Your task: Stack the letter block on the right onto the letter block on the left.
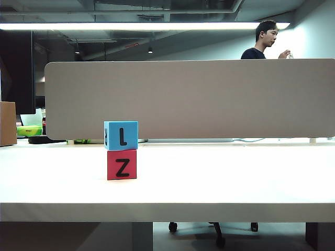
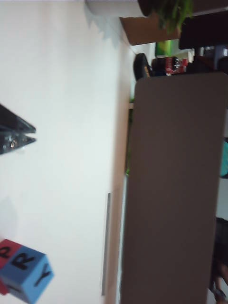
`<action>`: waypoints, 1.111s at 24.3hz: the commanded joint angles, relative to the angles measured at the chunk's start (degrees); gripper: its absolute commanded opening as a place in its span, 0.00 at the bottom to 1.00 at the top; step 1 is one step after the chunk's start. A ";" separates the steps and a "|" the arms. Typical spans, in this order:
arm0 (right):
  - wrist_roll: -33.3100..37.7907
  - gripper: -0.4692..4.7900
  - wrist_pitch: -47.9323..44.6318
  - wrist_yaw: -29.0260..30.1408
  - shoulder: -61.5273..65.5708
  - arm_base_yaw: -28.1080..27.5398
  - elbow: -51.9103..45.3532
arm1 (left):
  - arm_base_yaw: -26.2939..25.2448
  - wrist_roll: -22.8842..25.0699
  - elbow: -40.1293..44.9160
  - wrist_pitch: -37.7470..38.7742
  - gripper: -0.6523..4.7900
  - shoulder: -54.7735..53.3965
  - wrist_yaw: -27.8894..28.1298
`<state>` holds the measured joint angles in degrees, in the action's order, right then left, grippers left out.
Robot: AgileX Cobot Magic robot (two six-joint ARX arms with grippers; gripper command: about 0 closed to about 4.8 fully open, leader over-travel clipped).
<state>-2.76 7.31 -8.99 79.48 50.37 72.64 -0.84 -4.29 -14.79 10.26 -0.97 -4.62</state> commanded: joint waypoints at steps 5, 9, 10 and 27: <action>1.44 0.08 -3.76 -12.35 -18.86 1.90 -9.66 | -0.07 5.99 6.43 -1.86 0.11 0.57 -4.52; 1.11 0.08 -1.66 -16.70 -24.46 1.86 -10.36 | 0.13 5.79 10.69 -5.05 0.11 0.59 -4.37; 1.03 0.08 -0.44 -17.35 -25.90 1.88 -10.36 | 0.07 5.81 11.58 -5.75 0.11 0.59 -4.37; 1.25 0.08 22.45 -30.01 -44.15 1.81 -10.38 | 0.09 4.70 14.34 -5.77 0.12 0.59 4.70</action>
<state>-1.52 27.53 -40.05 35.24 52.16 62.22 -0.82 0.43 -0.14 4.97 -0.36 0.16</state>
